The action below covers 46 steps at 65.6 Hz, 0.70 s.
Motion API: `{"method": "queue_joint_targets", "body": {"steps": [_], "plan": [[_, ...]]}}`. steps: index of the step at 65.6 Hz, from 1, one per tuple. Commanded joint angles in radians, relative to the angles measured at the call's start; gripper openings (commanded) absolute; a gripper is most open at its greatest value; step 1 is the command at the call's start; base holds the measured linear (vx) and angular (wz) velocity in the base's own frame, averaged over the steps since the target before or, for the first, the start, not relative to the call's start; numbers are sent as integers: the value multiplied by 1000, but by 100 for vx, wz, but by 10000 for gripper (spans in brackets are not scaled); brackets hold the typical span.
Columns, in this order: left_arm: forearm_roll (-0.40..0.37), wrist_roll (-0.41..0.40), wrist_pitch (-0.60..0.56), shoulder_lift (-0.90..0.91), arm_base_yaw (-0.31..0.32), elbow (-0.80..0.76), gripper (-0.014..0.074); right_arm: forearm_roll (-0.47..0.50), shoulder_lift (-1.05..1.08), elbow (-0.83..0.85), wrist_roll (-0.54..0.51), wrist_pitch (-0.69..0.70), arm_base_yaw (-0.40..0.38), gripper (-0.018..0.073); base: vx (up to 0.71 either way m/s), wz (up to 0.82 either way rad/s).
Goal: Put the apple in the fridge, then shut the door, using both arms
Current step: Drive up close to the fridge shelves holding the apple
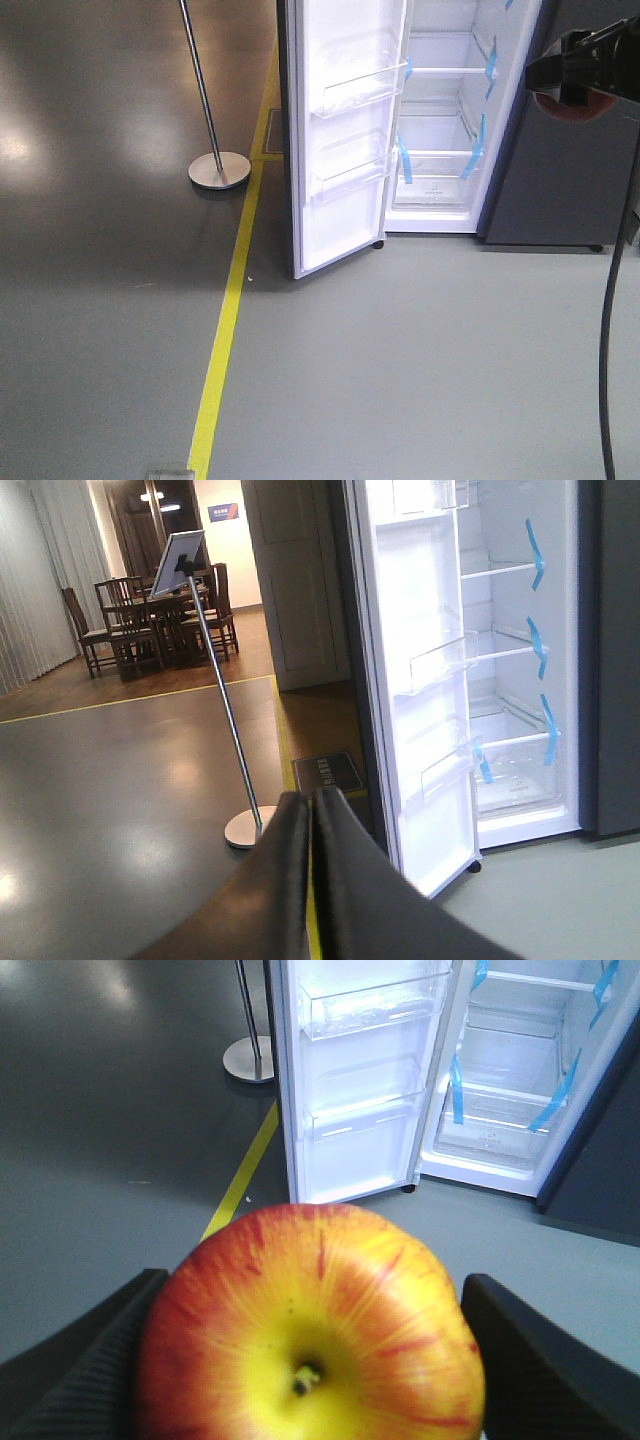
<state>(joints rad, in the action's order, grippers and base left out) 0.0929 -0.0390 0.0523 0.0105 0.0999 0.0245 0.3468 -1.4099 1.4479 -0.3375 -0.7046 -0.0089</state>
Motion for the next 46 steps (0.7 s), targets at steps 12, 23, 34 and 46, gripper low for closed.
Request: {"method": "queue_joint_targets", "body": {"steps": [12, 23, 34, 46], "plan": [[-7, -11, -73, 14, -2, -18, -7, 18, 35, 33, -8, 74, -3, 102, 10, 1], [-7, -11, -73, 14, -2, -18, -7, 18, 35, 33, -8, 74, -3, 102, 9, 1], [-7, -11, -73, 14, -2, -18, -7, 18, 35, 33, -8, 74, -3, 102, 8, -1], [-7, -11, -73, 14, -2, -18, -7, 18, 35, 33, -8, 74, -3, 102, 7, -1]]}}
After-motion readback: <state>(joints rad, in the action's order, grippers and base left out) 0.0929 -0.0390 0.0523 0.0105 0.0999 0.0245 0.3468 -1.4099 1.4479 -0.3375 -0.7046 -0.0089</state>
